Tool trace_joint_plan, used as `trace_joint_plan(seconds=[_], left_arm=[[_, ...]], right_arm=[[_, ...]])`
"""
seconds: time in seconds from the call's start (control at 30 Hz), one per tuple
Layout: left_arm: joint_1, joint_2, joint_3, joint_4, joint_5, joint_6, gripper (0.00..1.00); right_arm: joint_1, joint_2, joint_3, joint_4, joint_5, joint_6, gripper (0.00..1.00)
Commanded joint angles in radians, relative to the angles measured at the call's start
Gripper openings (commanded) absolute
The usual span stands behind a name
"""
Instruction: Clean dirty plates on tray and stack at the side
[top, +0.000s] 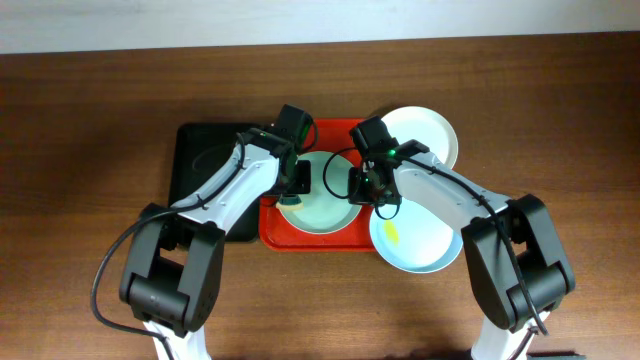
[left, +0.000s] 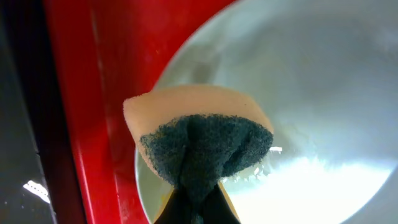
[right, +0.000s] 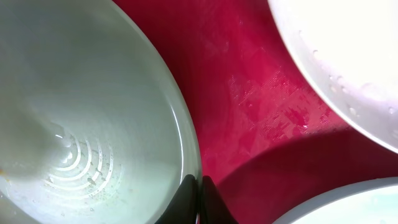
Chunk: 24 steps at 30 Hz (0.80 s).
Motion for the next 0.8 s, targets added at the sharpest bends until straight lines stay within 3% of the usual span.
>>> trace_joint_plan(seconds=[0.0,0.43,0.77], left_arm=[[-0.011,0.0,-0.026,0.027,-0.028,-0.03,0.0],[-0.037,0.01,-0.164,0.158,-0.006,-0.087,0.0],[-0.043,0.008,-0.189,0.299,0.395,-0.028,0.0]], right_arm=[[0.009,-0.008,-0.006,-0.001,-0.006,0.0,0.04],[0.009,-0.008,-0.006,-0.001,-0.006,0.0,0.04],[0.009,-0.008,-0.006,-0.002,-0.006,0.0,0.04]])
